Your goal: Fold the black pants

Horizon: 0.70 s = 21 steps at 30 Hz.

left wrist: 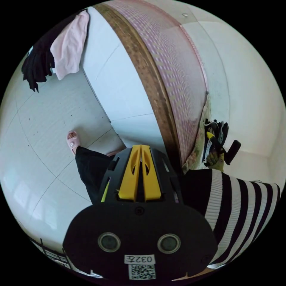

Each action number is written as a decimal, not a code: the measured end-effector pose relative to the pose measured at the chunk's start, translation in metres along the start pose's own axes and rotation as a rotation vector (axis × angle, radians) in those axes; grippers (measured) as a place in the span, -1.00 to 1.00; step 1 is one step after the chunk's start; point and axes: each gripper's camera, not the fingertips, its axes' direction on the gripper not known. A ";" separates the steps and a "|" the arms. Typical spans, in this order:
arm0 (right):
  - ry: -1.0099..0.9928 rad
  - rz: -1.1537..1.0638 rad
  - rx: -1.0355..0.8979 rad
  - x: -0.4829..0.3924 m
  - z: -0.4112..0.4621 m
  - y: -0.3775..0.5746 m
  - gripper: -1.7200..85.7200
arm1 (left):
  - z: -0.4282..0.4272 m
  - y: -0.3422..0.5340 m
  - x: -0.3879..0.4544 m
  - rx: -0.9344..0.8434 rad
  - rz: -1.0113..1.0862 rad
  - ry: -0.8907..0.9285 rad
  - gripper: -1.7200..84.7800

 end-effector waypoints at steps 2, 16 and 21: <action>0.000 0.040 0.005 -0.015 0.010 -0.029 -0.98 | 0.010 -0.024 -0.023 0.002 0.001 0.053 -0.98; -0.176 0.101 -0.053 -0.166 0.123 -0.201 -0.98 | -0.024 -0.171 -0.171 0.194 -0.080 0.156 -0.98; -0.165 0.014 -0.094 -0.190 0.143 -0.264 -0.98 | -0.023 -0.218 -0.210 0.282 -0.162 0.144 -0.98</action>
